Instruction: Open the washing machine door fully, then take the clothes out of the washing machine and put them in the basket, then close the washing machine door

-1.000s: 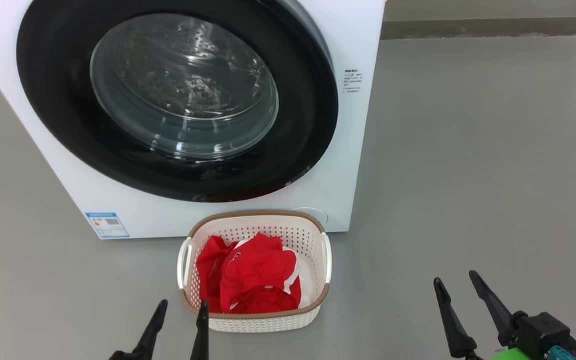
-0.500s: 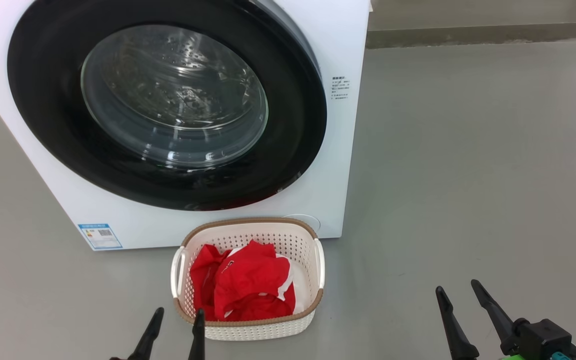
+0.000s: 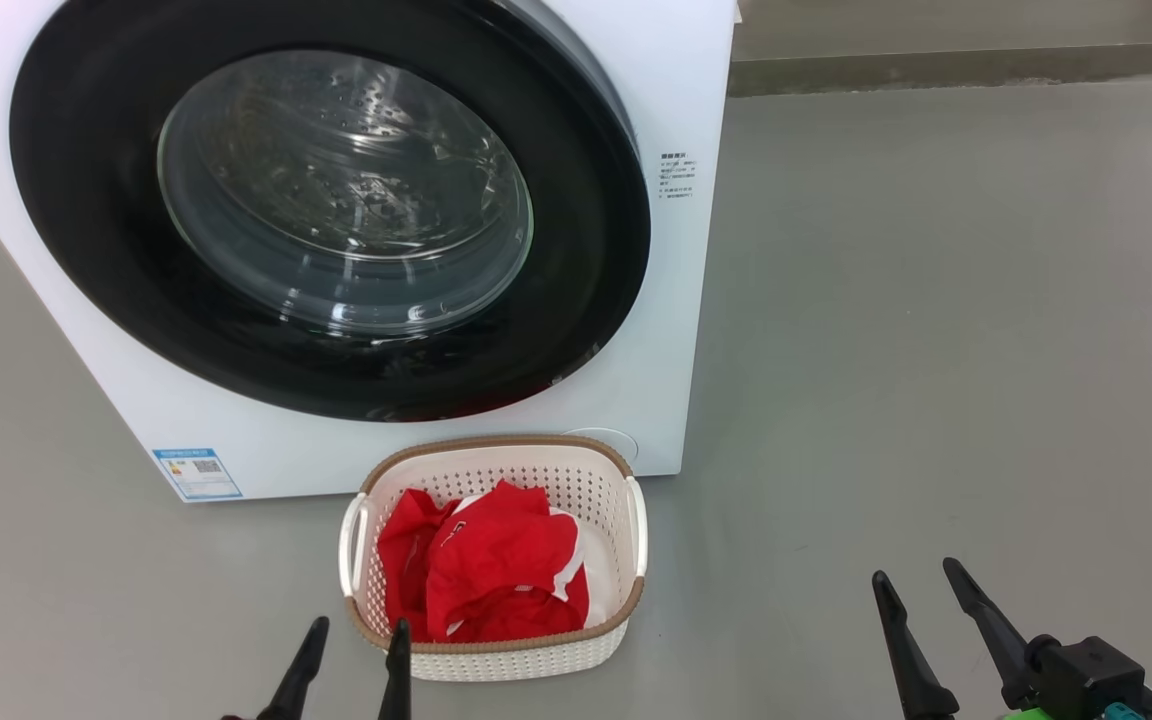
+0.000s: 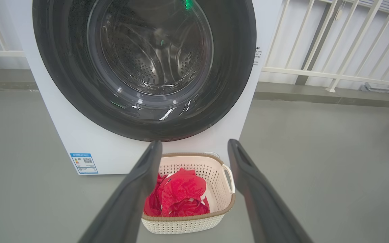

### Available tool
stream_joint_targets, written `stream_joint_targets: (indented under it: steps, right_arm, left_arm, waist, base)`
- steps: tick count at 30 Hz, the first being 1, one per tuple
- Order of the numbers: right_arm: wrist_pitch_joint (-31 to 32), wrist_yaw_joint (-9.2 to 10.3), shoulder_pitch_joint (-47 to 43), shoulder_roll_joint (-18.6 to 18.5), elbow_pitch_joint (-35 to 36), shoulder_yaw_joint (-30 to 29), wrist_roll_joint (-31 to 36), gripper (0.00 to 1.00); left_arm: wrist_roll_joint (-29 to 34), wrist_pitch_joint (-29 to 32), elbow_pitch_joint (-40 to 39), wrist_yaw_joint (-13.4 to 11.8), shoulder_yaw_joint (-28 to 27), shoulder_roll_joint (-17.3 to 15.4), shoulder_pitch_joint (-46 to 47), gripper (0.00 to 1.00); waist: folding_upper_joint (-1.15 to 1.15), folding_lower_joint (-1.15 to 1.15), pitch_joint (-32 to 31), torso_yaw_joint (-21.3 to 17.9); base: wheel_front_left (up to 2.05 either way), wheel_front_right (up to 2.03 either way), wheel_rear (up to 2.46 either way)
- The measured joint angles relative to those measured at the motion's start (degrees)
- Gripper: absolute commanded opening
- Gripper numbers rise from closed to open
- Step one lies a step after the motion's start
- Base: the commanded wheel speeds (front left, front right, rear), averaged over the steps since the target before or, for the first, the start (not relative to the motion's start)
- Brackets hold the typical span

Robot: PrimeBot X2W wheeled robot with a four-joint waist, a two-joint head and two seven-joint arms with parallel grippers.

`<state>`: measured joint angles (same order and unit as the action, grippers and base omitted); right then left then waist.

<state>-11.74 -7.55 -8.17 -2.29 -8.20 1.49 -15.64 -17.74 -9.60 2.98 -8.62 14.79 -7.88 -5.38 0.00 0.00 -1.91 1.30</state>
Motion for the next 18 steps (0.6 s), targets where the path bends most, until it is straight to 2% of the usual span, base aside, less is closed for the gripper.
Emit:
stream_joint_targets:
  steps: [14, 15, 18]
  right_arm:
    - [0.2, 0.0, 0.0, 0.0, 0.2, -0.4, 0.0, 1.0]
    - [0.2, 0.0, 0.0, 0.0, 0.2, -0.4, 0.0, 0.0]
    - [0.2, 0.0, -0.3, 0.4, -2.0, -0.3, 0.0, 0.0]
  left_arm:
    - [-0.1, 0.0, 0.2, -0.4, 0.3, -0.3, 0.0, 1.0]
    - [-0.1, 0.0, 0.2, -0.4, 0.3, -0.3, 0.0, 0.0]
    - [-0.1, 0.0, 2.3, -0.4, 0.5, 0.1, -0.5, 0.0]
  waist:
    - [0.0, 0.0, 0.0, 0.1]
    - [0.0, 0.0, -0.1, 0.1]
    - [0.0, 0.0, -0.1, 0.1]
  base:
    - [0.0, 0.0, 0.0]
    - [0.0, 0.0, 0.0]
    - [0.0, 0.0, 0.0]
